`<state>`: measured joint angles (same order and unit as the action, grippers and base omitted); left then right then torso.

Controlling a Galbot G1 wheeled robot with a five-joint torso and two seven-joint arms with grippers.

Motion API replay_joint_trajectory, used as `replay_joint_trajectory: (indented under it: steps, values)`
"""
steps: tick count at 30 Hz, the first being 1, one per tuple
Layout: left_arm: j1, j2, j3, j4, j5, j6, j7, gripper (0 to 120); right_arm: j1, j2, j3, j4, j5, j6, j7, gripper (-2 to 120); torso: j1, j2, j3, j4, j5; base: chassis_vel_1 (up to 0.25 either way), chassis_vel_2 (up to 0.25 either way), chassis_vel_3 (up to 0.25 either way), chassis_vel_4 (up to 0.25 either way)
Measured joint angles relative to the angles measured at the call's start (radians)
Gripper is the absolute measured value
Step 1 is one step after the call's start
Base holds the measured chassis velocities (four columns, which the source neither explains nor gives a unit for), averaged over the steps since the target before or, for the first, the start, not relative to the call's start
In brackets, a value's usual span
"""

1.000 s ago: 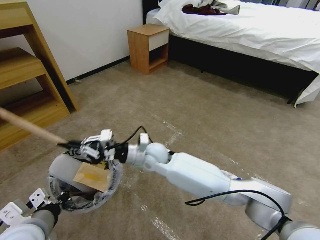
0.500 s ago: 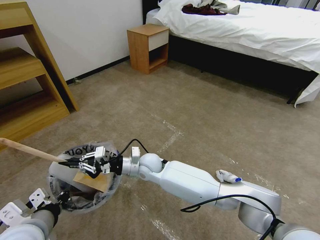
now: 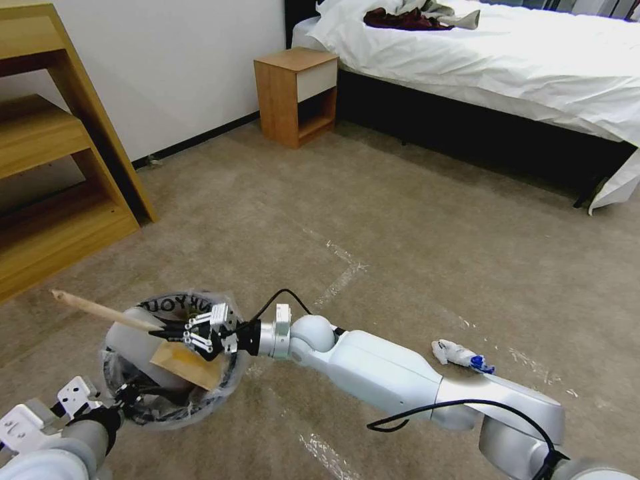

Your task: Pick up the trash bin and place the garbage on the floor into it.

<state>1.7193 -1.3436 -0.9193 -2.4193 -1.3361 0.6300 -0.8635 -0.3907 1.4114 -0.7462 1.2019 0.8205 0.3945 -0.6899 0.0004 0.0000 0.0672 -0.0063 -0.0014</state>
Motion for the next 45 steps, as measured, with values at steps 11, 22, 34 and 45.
replay_joint_trajectory:
  steps: [11,22,34,45]
  values:
    - [-0.006,0.000,0.002,0.005,0.001,-0.003,-0.001,0,0.003,0.026,-0.018,-0.079,-0.046,0.036,-0.017,0,0.000,0.000,0.000,0.0001,0.0000,0.000,0.000,0.000,0.000]
    - [-0.014,0.015,0.002,0.016,-0.002,-0.007,-0.002,0,0.027,0.021,-0.012,-0.095,-0.060,0.063,-0.001,35,0.000,0.000,0.000,0.0001,-0.0001,0.000,0.000,0.000,0.000]
    - [-0.032,0.026,0.007,0.037,-0.007,-0.007,-0.002,0,0.065,0.023,0.016,-0.095,-0.042,0.041,-0.035,78,0.000,0.000,0.000,0.0001,0.0000,0.000,0.000,0.000,0.000]
    - [-0.033,0.026,0.006,0.039,-0.008,-0.008,-0.005,0,0.080,0.009,0.017,-0.067,-0.025,0.046,-0.039,100,0.000,0.000,0.000,0.0001,0.0000,0.000,0.000,0.000,0.000]
